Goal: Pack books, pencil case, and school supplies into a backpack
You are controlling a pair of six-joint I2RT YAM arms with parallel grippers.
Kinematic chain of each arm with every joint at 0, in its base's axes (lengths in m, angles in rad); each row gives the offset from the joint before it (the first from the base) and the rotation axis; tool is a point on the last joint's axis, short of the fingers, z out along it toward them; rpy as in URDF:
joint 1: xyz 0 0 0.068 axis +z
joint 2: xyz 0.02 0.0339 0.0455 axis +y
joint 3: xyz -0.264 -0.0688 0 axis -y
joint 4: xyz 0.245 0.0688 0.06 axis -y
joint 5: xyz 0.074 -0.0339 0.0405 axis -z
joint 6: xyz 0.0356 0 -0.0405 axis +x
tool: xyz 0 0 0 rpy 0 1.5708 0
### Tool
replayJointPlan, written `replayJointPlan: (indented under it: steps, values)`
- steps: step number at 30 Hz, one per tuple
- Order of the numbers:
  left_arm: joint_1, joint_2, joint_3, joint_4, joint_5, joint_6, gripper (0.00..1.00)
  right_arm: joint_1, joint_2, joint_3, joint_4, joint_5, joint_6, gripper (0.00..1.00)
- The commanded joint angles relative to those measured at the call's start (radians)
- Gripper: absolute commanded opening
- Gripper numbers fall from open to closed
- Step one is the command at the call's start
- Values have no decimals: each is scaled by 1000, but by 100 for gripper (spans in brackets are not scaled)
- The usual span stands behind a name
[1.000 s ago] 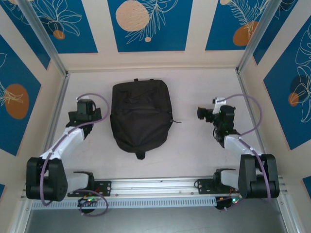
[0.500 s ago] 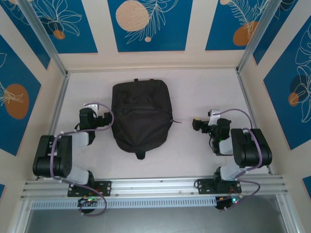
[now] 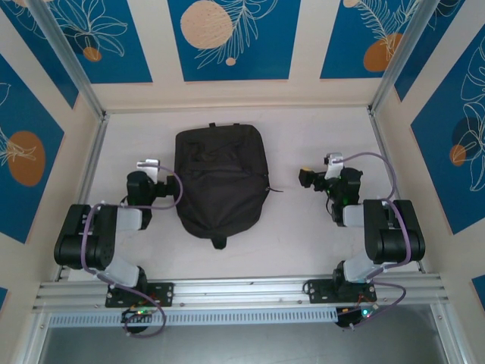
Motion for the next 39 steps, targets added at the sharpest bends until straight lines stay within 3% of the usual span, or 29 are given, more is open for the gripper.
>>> replayJointPlan:
  steps: [1, 2, 3, 6, 8, 10, 12, 23, 39]
  values:
    - [-37, -19, -87, 175, 50, 62, 100, 59, -6, -179, 330, 52, -68, 99]
    - [-49, -20, -125, 245, 36, 73, 100, 69, 37, -221, 454, 57, -79, 99]
    - [-63, -16, -137, 274, 3, 78, 100, 79, 26, -215, 426, 60, -91, 99]
    - [-63, -2, -29, 87, -103, 30, 100, 61, -8, -109, 204, 34, -78, 99]
    - [-5, 1, 1, 31, -5, -5, 100, 15, -15, 9, -23, -21, -41, 99]
    - [-4, 3, 3, 29, -8, -2, 100, -26, -4, 58, -107, 7, 27, 99]
    - [-4, 3, 3, 30, -10, -4, 100, 5, 2, 65, -111, 76, 17, 99]
    - [-8, -4, -9, 47, -11, -1, 100, 47, -7, 44, -81, 158, -10, 99]
    - [-9, 1, 1, 32, -16, 0, 100, 38, -6, 42, -75, 145, -5, 99]
